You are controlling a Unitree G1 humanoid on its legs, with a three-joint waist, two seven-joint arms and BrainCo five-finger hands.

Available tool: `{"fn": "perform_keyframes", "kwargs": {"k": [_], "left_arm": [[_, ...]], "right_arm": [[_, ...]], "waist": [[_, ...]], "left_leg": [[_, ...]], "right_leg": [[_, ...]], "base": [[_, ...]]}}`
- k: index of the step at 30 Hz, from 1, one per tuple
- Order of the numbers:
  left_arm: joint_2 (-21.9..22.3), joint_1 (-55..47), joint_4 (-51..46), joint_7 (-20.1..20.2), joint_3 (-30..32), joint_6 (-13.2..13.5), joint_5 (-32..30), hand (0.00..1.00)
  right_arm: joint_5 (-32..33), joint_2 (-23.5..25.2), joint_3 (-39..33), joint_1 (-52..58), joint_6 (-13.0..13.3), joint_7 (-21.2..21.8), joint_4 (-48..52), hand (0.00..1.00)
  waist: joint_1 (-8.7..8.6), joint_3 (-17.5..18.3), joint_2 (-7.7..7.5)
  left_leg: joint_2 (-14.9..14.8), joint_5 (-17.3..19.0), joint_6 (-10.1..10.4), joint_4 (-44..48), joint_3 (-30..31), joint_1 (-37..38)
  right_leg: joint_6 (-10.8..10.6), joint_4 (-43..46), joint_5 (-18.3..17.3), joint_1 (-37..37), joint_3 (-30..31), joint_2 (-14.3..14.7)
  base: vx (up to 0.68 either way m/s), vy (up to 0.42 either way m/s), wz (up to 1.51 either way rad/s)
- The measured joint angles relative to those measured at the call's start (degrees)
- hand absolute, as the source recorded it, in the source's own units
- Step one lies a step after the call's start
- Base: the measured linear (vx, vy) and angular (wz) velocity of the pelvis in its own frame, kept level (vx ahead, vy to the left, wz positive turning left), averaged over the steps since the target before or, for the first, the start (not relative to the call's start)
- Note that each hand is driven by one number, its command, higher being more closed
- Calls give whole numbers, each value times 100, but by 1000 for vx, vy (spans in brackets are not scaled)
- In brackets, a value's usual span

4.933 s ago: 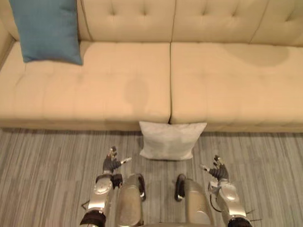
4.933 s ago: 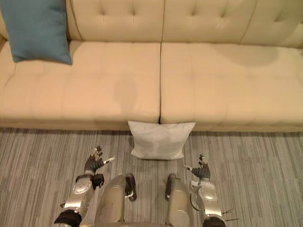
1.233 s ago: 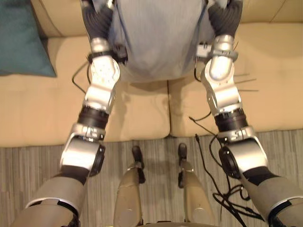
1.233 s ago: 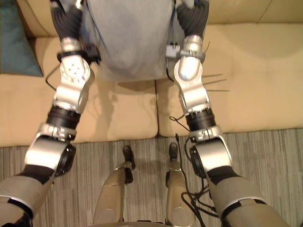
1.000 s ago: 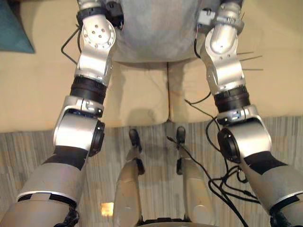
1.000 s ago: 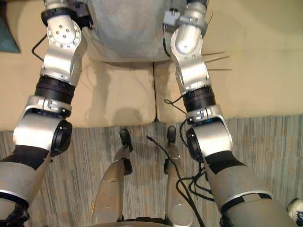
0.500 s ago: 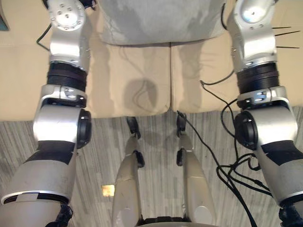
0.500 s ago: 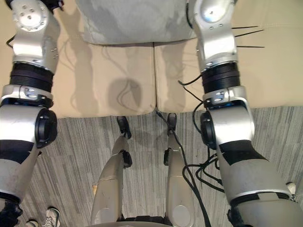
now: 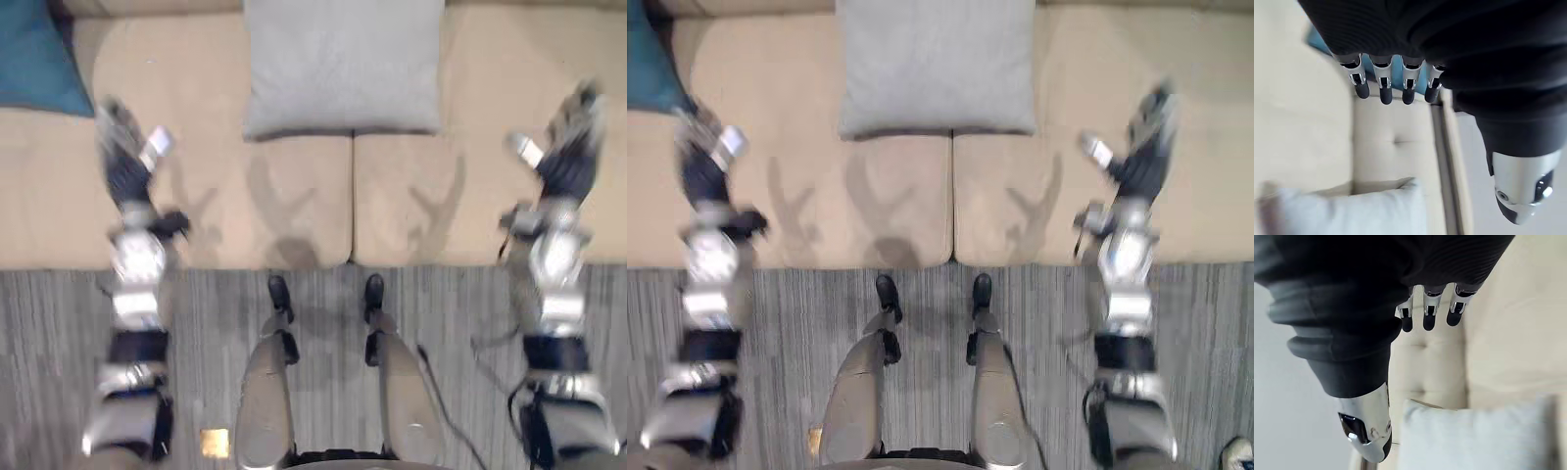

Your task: Pick up cushions and gather them together orderly.

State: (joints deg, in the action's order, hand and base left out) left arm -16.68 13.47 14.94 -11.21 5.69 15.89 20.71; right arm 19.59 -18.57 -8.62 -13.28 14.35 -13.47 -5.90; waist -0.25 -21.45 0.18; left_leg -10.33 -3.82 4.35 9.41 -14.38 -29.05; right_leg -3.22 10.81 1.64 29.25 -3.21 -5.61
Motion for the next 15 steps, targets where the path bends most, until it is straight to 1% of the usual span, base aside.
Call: {"fn": "perform_keyframes", "kwargs": {"k": [1, 2, 3, 4, 5, 6, 7, 8, 9, 10, 11, 13, 15], "left_arm": [[151, -293, 16, 66, -85, -34, -72, 0], [415, -821, 107, 197, -241, -105, -214, 0], [603, -1360, 312, 399, -348, -174, -448, 0], [664, -1547, 418, 460, -356, -190, -517, 0], [767, -1907, 797, 590, -334, -204, -670, 0], [806, -2081, 1320, 661, -313, -225, -818, 0], [823, -2144, 1540, 687, -287, -238, -927, 0], [848, -2247, 2039, 754, -256, -315, -1205, 0], [868, -2344, 2397, 777, -254, -353, -1333, 0], [870, -2385, 2511, 799, -252, -380, -1404, 0], [870, -2487, 2702, 880, -217, -441, -1560, 0], [879, -2645, 2852, 942, -155, -447, -1708, 0], [857, -2731, 2868, 996, -139, -445, -1766, 0]], "right_arm": [[-28, 117, 22, 288, -1, 67, 0, 0], [-169, 367, 28, 824, -11, 196, -4, 0], [-427, 606, 68, 1366, -18, 398, -122, 0], [-503, 671, 106, 1555, -19, 467, -233, 0], [-771, 798, 186, 1905, -27, 621, -631, 0], [-979, 896, 221, 2104, -55, 744, -1186, 0], [-1095, 935, 239, 2166, -87, 774, -1431, 0], [-1335, 998, 252, 2292, -148, 885, -2031, 0], [-1450, 1033, 285, 2357, -192, 967, -2508, 0], [-1528, 1049, 288, 2381, -208, 1000, -2680, 0], [-1735, 1076, 290, 2403, -253, 1050, -3033, 0], [-1962, 1081, 289, 2506, -328, 1115, -3346, 0], [-2029, 1082, 290, 2584, -361, 1129, -3510, 0]], "waist": [[4, 36, -3], [25, 88, -4], [81, 232, -1], [86, 335, -1], [97, 572, -6], [96, 751, -6], [93, 827, -14], [82, 977, -29], [84, 1086, -43], [83, 1126, -51], [81, 1187, -79], [76, 1257, -128], [80, 1333, -168]], "left_leg": [[-1, 3, -1, -1, 3, 97], [-4, 50, 22, 10, 3, 322], [7, 104, 61, 4, 0, 558], [10, 127, 69, 1, 1, 614], [33, 137, 54, -44, 5, 788], [62, 137, 56, -128, 12, 1022], [76, 140, 59, -170, 15, 1123], [116, 140, 60, -298, 17, 1385], [147, 140, 60, -420, 12, 1579], [160, 140, 60, -481, 12, 1662], [195, 117, 85, -617, 5, 1863], [240, 101, 107, -789, -59, 2216], [256, 101, 107, -887, -140, 2440]], "right_leg": [[-19, 5, -18, -99, -9, -1], [-36, 22, -80, -324, -18, -3], [-47, 36, -158, -539, -19, 6], [-51, 39, -186, -593, -20, 9], [-64, 33, -245, -753, -55, -4], [-88, -5, -304, -977, -93, -16], [-101, -22, -326, -1075, -99, -24], [-108, -108, -344, -1310, -105, -41], [-113, -192, -346, -1485, -100, -52], [-119, -233, -342, -1552, -95, -55], [-142, -329, -326, -1704, -58, -60], [-164, -408, -312, -1967, 27, -67], [-171, -429, -308, -2096, 96, -66]], "base": [[98, -28, 13], [103, -27, 5], [86, -32, 3], [96, -33, 1], [106, -34, 7], [114, -27, 9], [130, -5, 11], [100, 11, 4], [89, 20, 0], [55, 32, -8], [53, 33, -13], [50, 31, -18], [24, 27, -23]]}}
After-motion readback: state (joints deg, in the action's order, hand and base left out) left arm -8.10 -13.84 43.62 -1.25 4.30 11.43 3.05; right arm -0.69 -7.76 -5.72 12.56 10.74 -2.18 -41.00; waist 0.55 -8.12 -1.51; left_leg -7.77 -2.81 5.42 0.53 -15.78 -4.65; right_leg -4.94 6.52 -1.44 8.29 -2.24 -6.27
